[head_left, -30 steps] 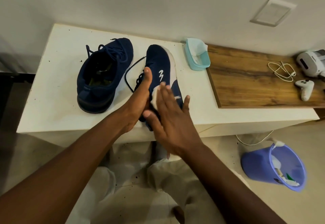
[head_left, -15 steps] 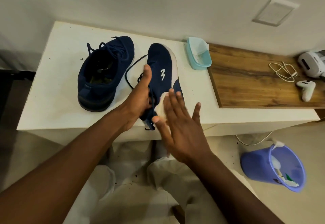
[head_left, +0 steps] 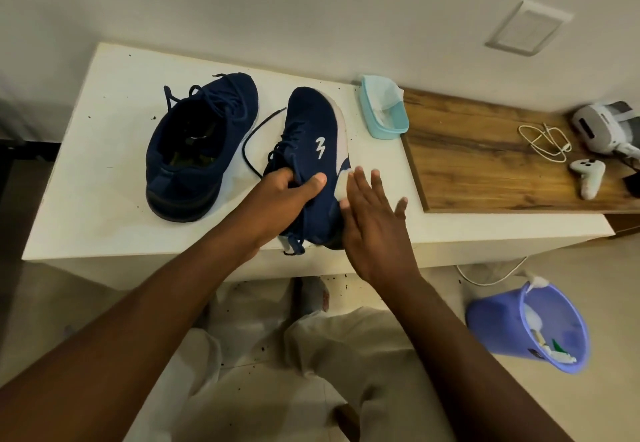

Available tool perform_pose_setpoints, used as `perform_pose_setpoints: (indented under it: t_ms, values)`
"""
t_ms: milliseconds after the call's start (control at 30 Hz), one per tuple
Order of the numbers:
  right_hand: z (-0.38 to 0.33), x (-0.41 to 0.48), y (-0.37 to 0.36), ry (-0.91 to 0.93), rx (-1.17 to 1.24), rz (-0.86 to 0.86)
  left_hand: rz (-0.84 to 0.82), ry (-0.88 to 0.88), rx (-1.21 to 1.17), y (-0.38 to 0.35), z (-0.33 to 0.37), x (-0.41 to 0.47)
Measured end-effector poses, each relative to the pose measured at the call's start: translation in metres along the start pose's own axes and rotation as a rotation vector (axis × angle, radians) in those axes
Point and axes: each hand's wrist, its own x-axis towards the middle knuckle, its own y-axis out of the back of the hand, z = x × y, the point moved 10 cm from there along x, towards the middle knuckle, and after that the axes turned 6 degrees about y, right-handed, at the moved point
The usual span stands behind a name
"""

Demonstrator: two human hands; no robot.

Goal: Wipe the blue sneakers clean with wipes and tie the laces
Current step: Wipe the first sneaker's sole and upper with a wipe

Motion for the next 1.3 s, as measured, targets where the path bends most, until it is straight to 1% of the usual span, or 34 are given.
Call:
perform_pose_setpoints:
  t_ms: [67,133,233,300,333,400,467,533,567,600,667,733,800,867,967,1000,1067,1133,1233,1300]
  values:
    - [-0.015,0.007,-0.004,0.056,0.042,-0.009,0.01,-0.003,0.015,0.0,-0.003,-0.002]
    - [-0.03,-0.007,-0.01,0.136,0.055,-0.025,0.031,-0.005,0.007,0.003,-0.008,-0.002]
    - [-0.03,-0.038,-0.014,0.207,-0.087,-0.048,0.064,-0.042,-0.013,0.003,-0.006,-0.005]
    - [-0.019,-0.038,-0.005,0.188,-0.107,-0.011,0.07,-0.069,-0.029,-0.003,-0.001,-0.005]
    - [-0.015,-0.034,0.003,0.167,-0.059,0.029,0.068,-0.075,-0.048,-0.006,0.002,-0.005]
    - [-0.01,-0.027,0.02,0.119,0.11,0.146,0.059,-0.073,-0.141,-0.009,0.009,-0.007]
    - [-0.005,-0.024,0.044,0.09,0.258,0.348,0.018,-0.08,-0.221,-0.011,0.017,-0.01]
    - [0.002,-0.027,0.071,0.068,0.226,0.581,-0.032,-0.119,-0.2,-0.014,0.026,-0.015]
    - [0.004,-0.028,0.08,0.065,0.195,0.647,-0.04,-0.148,-0.163,-0.016,0.031,-0.017]
    - [0.003,-0.028,0.084,0.074,0.175,0.665,-0.037,-0.173,-0.134,-0.018,0.034,-0.019]
    - [-0.013,-0.032,0.081,0.127,0.117,0.596,-0.005,-0.203,-0.137,-0.017,0.039,-0.021]
    - [-0.031,-0.041,0.07,0.183,-0.005,0.487,0.044,-0.222,-0.178,-0.011,0.043,-0.022]
    - [-0.037,-0.045,0.063,0.215,-0.09,0.422,0.075,-0.233,-0.212,-0.005,0.045,-0.021]
    - [-0.028,-0.042,0.071,0.205,-0.012,0.453,0.065,-0.219,-0.268,-0.006,0.045,-0.019]
    - [-0.012,-0.029,0.09,0.111,0.204,0.564,0.048,-0.193,-0.313,-0.011,0.046,-0.019]
    - [-0.014,-0.025,0.093,0.087,0.192,0.581,0.041,-0.185,-0.313,-0.013,0.046,-0.02]
    - [-0.027,-0.021,0.091,0.09,0.079,0.557,0.0,-0.162,-0.336,-0.018,0.042,-0.02]
    - [-0.043,-0.026,0.079,0.155,-0.008,0.466,-0.035,-0.142,-0.382,-0.021,0.04,-0.021]
    - [-0.052,-0.041,0.057,0.214,-0.121,0.328,-0.027,-0.127,-0.503,-0.017,0.044,-0.022]
    - [-0.05,-0.046,0.057,0.21,-0.196,0.313,-0.028,-0.123,-0.608,-0.016,0.051,-0.022]
